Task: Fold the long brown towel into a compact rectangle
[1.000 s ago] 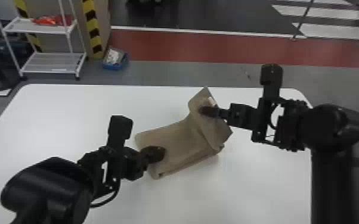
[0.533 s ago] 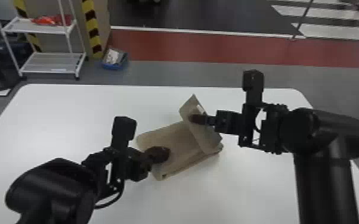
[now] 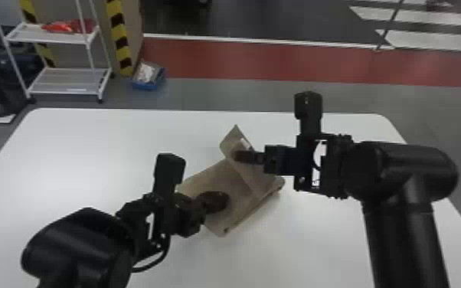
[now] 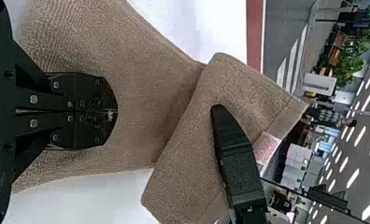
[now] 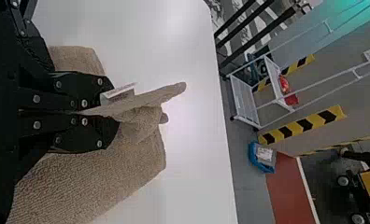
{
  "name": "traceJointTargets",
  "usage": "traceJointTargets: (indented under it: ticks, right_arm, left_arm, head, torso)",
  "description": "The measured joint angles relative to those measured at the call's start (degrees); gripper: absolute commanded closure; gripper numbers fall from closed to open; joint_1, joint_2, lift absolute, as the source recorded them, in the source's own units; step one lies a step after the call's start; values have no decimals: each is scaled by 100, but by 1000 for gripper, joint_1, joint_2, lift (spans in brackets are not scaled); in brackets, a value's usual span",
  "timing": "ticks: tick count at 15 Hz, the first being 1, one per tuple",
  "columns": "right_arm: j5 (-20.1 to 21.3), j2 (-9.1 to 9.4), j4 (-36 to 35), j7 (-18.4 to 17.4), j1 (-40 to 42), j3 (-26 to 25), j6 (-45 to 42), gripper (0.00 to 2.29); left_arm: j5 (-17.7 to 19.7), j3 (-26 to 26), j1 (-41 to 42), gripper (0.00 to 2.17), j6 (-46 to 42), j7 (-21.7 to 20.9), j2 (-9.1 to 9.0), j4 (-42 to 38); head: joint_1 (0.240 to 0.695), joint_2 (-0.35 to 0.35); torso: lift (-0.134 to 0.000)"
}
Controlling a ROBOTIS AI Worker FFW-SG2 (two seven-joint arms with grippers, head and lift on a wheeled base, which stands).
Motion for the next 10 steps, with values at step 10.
traceJointTargets:
  ticks: [10]
  right_arm:
    - [152,0,467,-9,43,564,-498,1457]
  left_arm:
    - [9,10,17,1477,-86,-10,-4,7]
  head:
    - [695,-67]
  torso:
    - [-123]
